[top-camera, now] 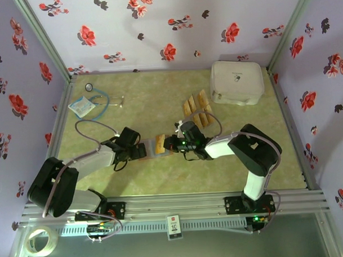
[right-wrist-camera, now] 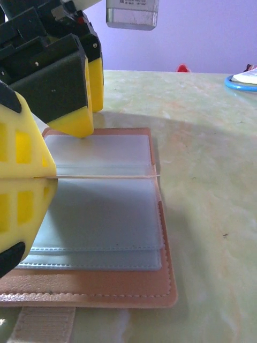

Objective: Put the credit cards into the card holder

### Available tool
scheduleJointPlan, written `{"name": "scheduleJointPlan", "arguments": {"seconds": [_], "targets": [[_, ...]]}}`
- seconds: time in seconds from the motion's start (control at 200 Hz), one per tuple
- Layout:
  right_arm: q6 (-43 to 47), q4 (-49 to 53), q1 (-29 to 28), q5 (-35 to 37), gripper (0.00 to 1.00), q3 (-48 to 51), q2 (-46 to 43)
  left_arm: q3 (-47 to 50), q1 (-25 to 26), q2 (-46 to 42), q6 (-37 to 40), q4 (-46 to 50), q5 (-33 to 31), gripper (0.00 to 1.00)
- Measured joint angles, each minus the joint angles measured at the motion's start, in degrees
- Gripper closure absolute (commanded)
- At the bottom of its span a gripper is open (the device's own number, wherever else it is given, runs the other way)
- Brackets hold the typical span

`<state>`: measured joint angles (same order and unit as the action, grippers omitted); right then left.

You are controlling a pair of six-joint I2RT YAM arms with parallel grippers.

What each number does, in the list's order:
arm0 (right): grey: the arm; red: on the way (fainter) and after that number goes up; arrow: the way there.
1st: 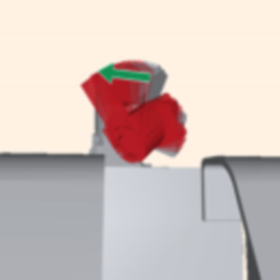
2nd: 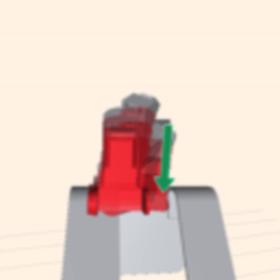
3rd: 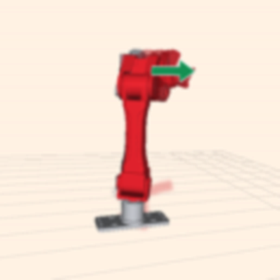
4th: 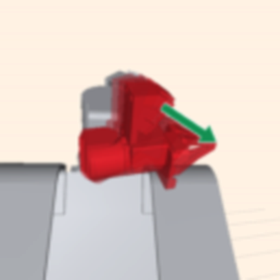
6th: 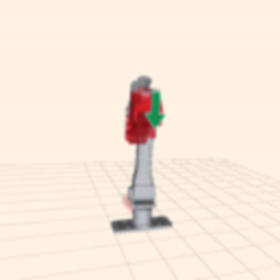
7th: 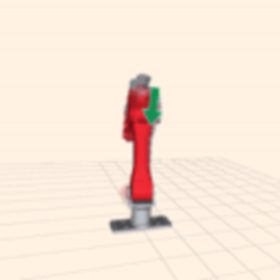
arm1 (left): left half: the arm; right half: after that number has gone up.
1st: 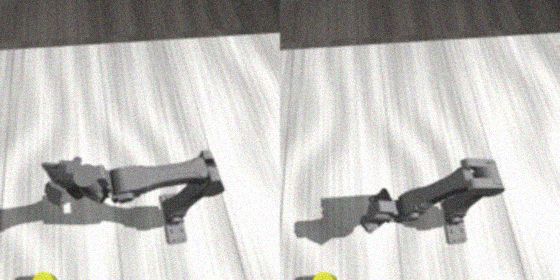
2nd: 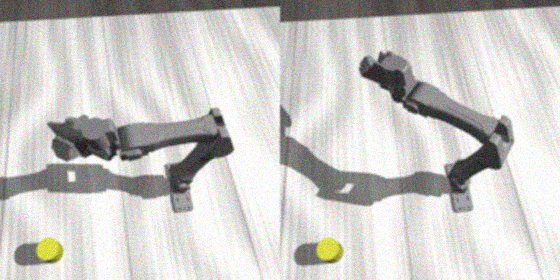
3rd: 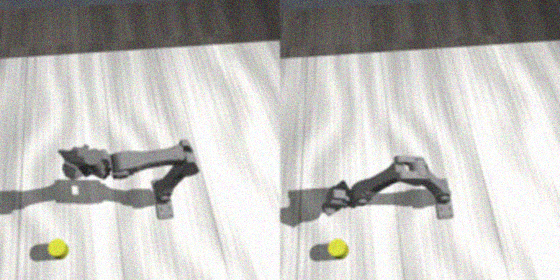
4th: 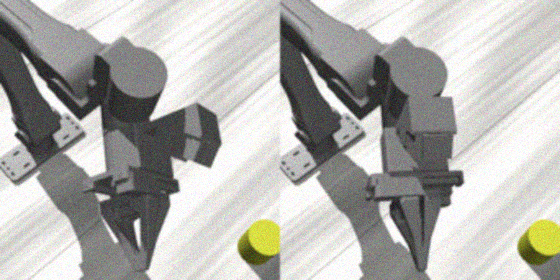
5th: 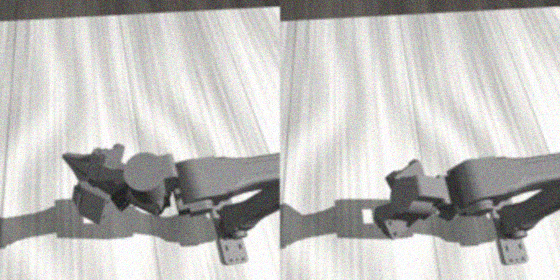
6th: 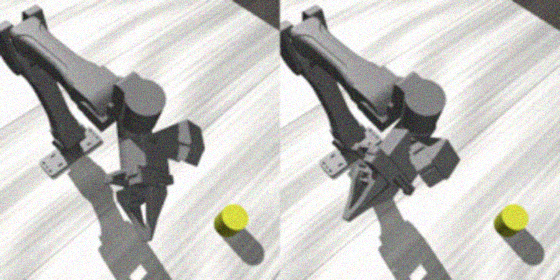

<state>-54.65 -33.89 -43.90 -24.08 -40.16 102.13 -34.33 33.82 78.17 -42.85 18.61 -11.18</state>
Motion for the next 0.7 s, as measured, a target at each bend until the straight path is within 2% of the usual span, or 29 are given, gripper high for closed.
{"name": "scheduleJointPlan", "arguments": {"seconds": [0.41, 0.7], "targets": [[1.86, -5.11, 1.18, -4.26, 1.00, 0.00, 0.26, 0.15, 0.04, -0.02, -0.55, -0.17, -0.48, 0.00], [2.12, -8.94, 1.18, -5.31, 1.00, 0.00, 4.59, 0.15, 0.24, -0.02, -0.52, -0.04, -0.72, 0.00]]}}
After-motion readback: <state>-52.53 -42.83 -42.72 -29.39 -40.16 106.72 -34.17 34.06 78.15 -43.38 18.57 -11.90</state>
